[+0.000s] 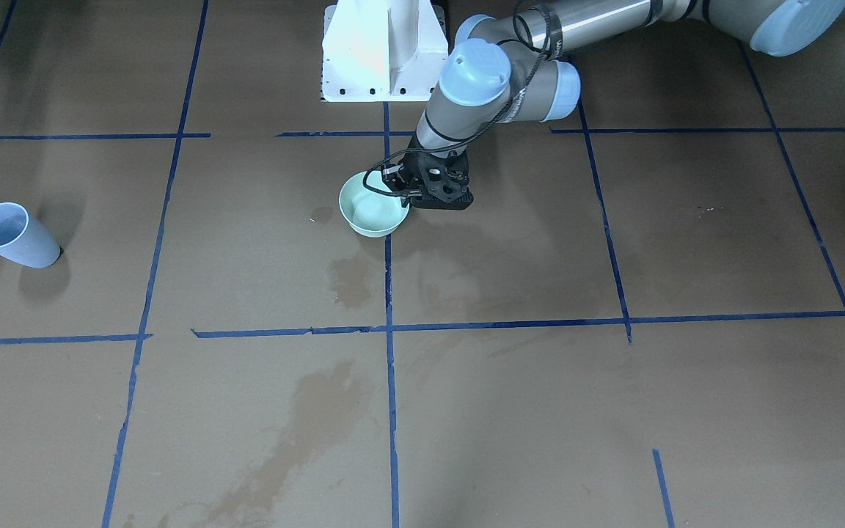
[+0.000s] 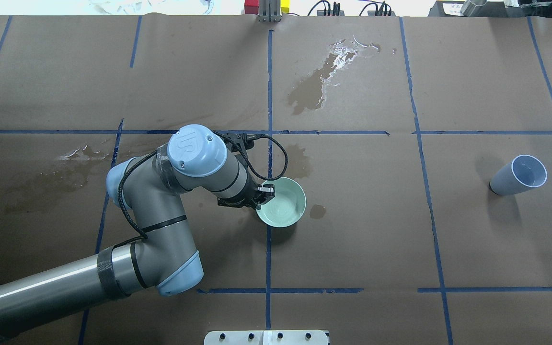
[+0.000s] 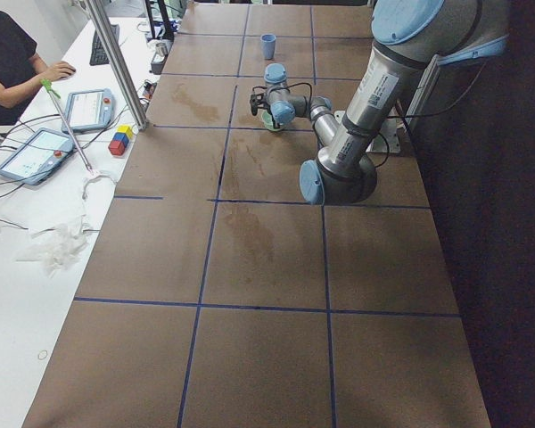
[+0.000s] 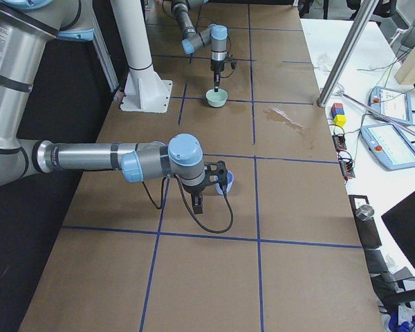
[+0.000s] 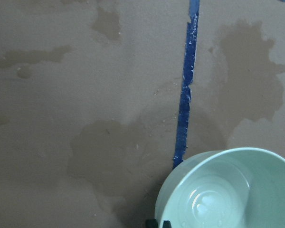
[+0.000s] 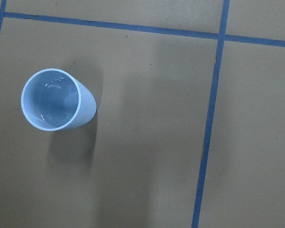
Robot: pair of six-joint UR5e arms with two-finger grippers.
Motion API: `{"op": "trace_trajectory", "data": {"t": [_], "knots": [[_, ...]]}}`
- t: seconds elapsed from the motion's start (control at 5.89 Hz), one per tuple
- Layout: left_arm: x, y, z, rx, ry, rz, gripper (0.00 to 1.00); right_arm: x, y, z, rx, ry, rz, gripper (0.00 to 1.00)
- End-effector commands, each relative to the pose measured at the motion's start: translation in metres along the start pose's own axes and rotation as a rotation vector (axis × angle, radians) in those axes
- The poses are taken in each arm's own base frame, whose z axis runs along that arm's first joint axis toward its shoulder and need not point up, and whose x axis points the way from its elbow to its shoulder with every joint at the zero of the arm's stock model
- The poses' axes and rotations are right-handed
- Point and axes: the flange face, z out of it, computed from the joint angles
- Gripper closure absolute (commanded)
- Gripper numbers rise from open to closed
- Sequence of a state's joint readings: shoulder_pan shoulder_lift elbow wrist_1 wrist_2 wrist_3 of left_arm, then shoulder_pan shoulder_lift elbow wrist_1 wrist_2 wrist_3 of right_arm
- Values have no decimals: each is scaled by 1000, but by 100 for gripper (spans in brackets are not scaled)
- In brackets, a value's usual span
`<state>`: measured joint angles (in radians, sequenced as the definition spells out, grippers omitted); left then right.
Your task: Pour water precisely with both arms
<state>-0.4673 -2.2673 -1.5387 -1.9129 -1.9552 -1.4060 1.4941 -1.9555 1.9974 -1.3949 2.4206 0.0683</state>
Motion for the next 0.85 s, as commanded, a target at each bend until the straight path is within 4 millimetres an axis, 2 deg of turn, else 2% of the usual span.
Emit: {"op": "trace_trajectory", "data": {"t": [0.0,0.34,0.51,0.68], "knots": [[-3,-7,-5,24,-4,-3,100,0,0,0,1,1,-2,0],[-18,-11,-1,27,-20,-13,95,0,0,0,0,2,-1,0],[-24,-10,-6,30,-17,-14,47,0,-1,0,1,3,-4,0],[-16,-3,-30,39,31,-6,0,-3,-3,-2,18,1,-27,0]]}}
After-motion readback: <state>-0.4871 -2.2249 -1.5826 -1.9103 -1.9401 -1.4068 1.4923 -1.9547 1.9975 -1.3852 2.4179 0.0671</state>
